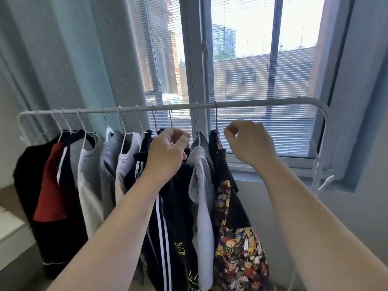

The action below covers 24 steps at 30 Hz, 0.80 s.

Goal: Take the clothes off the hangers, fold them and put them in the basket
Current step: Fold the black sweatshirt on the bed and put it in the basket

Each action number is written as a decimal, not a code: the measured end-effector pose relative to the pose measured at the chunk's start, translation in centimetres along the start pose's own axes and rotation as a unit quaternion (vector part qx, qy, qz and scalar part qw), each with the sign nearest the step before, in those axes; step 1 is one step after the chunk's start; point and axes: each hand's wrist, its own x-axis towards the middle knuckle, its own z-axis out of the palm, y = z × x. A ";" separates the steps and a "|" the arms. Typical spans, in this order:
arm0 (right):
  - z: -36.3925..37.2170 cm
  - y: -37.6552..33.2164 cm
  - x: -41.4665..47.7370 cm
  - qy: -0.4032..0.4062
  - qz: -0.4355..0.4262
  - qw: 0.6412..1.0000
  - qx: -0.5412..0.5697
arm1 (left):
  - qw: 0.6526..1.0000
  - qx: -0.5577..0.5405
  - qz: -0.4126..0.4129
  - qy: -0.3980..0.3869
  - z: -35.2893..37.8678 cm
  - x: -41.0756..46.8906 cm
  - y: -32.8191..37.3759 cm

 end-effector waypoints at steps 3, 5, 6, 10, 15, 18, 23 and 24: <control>1.5 0.8 0.8 -0.027 0.060 0.997 0.030 | 1.000 0.019 -0.002 0.003 0.3 0.3 -0.3; 2.9 1.2 1.4 -0.051 0.089 0.994 0.048 | 1.000 0.010 -0.011 -0.004 0.6 0.3 -0.6; 3.6 1.3 1.6 -0.062 0.101 0.992 0.053 | 1.000 0.008 -0.013 -0.005 0.7 0.3 -0.7; 5.7 1.8 2.2 -0.105 0.146 0.981 0.068 | 1.000 0.019 -0.018 -0.016 1.1 0.2 -1.0; 7.4 1.7 1.9 -0.172 0.240 0.934 0.201 | 0.999 0.029 -0.015 -0.035 1.4 -0.3 -1.4; 7.5 1.6 1.7 -0.170 0.319 0.862 0.356 | 0.998 0.031 -0.019 -0.043 1.3 -0.6 -1.5; 6.8 1.2 1.8 -0.145 0.345 0.815 0.443 | 0.999 0.022 -0.021 -0.044 1.1 -0.9 -1.5; 6.3 1.0 2.0 -0.138 0.343 0.819 0.439 | 0.999 0.021 -0.020 -0.044 1.1 -0.9 -1.5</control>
